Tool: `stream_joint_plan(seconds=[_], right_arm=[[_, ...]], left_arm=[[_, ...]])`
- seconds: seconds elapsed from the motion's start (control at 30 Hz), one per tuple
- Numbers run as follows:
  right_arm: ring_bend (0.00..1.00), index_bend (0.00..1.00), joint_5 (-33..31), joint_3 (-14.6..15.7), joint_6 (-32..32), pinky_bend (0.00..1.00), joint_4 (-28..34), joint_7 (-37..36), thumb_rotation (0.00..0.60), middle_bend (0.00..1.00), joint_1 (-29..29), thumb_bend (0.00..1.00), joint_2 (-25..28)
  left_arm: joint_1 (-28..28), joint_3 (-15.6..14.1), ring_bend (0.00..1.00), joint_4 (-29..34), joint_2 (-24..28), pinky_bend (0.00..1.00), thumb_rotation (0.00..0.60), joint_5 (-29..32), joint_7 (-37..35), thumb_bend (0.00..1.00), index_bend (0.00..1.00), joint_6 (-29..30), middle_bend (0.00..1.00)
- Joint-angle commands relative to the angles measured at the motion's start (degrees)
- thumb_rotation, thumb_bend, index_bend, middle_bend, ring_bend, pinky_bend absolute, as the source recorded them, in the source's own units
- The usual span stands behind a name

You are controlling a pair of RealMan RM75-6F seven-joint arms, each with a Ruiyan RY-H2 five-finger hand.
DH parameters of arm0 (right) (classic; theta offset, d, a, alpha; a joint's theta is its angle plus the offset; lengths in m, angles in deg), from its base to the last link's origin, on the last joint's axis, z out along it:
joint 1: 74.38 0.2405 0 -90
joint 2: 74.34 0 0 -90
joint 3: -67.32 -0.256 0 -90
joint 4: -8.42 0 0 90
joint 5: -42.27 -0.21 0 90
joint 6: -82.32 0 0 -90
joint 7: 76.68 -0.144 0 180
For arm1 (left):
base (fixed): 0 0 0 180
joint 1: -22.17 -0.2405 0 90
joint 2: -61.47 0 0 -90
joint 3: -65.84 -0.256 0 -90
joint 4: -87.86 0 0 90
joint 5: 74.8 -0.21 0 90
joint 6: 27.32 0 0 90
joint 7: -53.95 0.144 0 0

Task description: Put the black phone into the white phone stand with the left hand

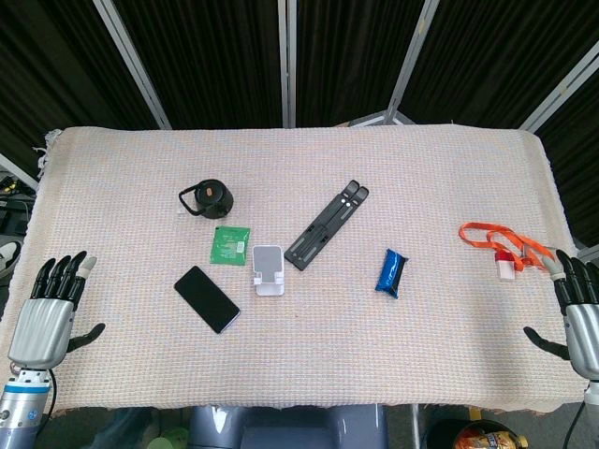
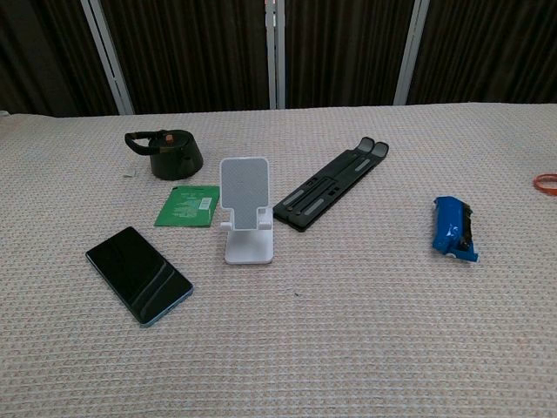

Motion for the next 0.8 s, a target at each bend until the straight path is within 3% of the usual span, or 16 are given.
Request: stream_joint_plan(seconds=[0.03, 0.13, 0.37, 0.5, 0.63, 0.8], right_arm=[[0.00, 0.00, 0.0, 0.0, 0.1, 0.00, 0.1, 0.0, 0.600, 0.00, 0.0, 0.00, 0.0], [0.00, 0.00, -0.1, 0.0, 0.1, 0.00, 0.3, -0.2, 0.600, 0.00, -0.1, 0.00, 0.1], [0.00, 0.00, -0.8, -0.2, 0.0, 0.00, 0.7, 0.3, 0.600, 0.00, -0.1, 0.00, 0.2], [0.00, 0.00, -2.3, -0.6, -1.2, 0.00, 0.1, 0.2, 0.600, 0.00, 0.3, 0.00, 0.0], [0.00, 0.00, -3.9, -1.0, -2.3, 0.00, -0.7, 0.2, 0.600, 0.00, 0.7, 0.00, -0.3], [0.00, 0.00, -6.1, -1.6, -3.5, 0.00, -1.2, 0.5, 0.600, 0.00, 1.0, 0.00, -0.5]], left_arm=[[-0.1, 0.2, 0.00, 0.2, 0.1, 0.00, 0.600, -0.1, 0.4, 0.00, 0.00, -0.4, 0.00], [0.4, 0.2, 0.00, 0.0, 0.1, 0.00, 0.600, -0.5, 1.5, 0.00, 0.00, -2.3, 0.00], [6.8, 1.4, 0.00, -0.9, -0.7, 0.00, 0.600, 0.6, 5.7, 0.00, 0.00, -14.6, 0.00], [13.4, 3.1, 0.00, -5.5, -3.4, 0.00, 0.600, 0.3, 6.9, 0.00, 0.00, -24.3, 0.00], [18.6, 3.6, 0.00, -11.0, -6.3, 0.02, 0.600, -2.4, 4.5, 0.00, 0.08, -30.9, 0.00], [24.1, 3.8, 0.06, -16.7, -9.2, 0.14, 0.600, -3.6, 4.5, 0.00, 0.13, -38.2, 0.00]])
